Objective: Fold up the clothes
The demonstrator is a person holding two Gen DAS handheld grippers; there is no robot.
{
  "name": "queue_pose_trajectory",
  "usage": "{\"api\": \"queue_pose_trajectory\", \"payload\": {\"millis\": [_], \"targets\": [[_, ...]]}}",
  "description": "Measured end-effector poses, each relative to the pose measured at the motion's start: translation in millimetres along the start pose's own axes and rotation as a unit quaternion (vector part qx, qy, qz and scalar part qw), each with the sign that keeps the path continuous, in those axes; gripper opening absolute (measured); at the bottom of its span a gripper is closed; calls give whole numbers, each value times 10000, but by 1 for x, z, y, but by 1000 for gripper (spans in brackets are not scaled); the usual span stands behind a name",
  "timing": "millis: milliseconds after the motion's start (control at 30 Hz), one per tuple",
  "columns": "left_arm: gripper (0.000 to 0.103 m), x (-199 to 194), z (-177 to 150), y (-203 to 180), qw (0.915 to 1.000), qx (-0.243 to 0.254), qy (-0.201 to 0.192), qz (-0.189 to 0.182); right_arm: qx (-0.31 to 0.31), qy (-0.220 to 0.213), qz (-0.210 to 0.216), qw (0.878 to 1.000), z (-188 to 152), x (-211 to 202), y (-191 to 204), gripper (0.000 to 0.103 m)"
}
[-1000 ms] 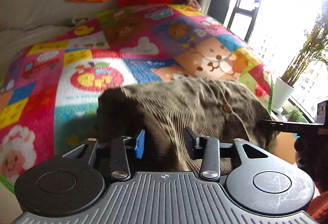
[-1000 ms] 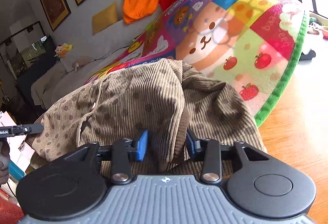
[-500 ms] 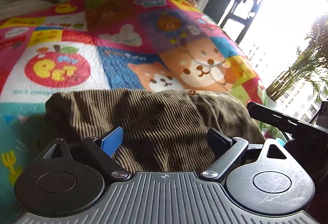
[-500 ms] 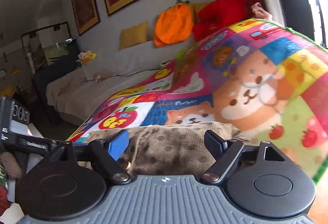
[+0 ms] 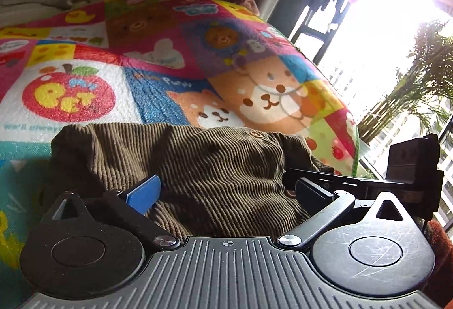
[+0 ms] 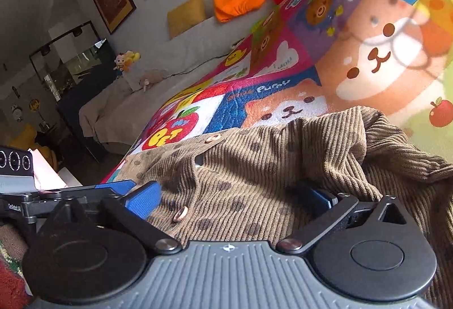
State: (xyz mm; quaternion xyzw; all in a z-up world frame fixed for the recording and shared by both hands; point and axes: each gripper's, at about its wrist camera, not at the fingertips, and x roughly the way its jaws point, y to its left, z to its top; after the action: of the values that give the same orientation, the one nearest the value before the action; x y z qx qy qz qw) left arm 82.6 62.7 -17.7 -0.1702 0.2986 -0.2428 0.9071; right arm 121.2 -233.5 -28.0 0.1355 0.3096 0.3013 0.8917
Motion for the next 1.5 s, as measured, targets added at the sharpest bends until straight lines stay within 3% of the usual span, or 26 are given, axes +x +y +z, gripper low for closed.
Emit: {"api": "queue_pose_trajectory", "payload": {"millis": [167, 300, 400, 500, 567, 667, 800, 933, 1000, 1100, 1267, 1367, 1500], "targets": [[103, -8, 8, 13, 9988, -466, -58, -169, 122, -71, 91, 9999, -3, -5, -3, 103], [103, -15, 25, 36, 9950, -935, -277, 210, 58, -40, 43, 10000, -3, -4, 1, 103], [103, -3, 28, 67, 9885, -1412, 4, 539, -41, 20, 5, 10000, -3, -4, 4, 103], [103, -14, 30, 77, 9843, -1699, -100, 464, -140, 80, -33, 9999, -4, -5, 7, 103], [103, -30, 35, 64, 9882, -1396, -400, 488, -206, 120, -58, 9997, -4, -5, 9, 103], [103, -47, 45, 26, 9951, -748, -649, 8, -305, 180, -96, 9993, -4, -5, 12, 103], [103, -33, 42, -21, 9953, -269, -376, -849, -364, 212, -120, 9990, -4, -9, 14, 103], [103, 4, 18, -27, 9962, -320, 237, -779, 15, -173, -321, 9993, 4, -46, 2, 103], [103, 23, 2, -15, 9953, -538, 501, -632, -91, -471, -887, 9949, 11, -66, 1, 103], [103, 24, -5, -22, 9976, -244, 378, -531, -617, -574, -1776, 9805, 25, -71, 5, 103], [103, 21, -5, -19, 9975, -196, 440, -519, -1274, -140, -2011, 9711, 40, -27, 14, 103], [103, 17, -3, -16, 9972, -263, 436, -549, -1957, 557, -2598, 9440, 29, 20, 14, 103], [103, 4, 7, -11, 9965, -423, 347, -629, -1816, 694, -2512, 9482, 26, 27, 5, 103]]}}
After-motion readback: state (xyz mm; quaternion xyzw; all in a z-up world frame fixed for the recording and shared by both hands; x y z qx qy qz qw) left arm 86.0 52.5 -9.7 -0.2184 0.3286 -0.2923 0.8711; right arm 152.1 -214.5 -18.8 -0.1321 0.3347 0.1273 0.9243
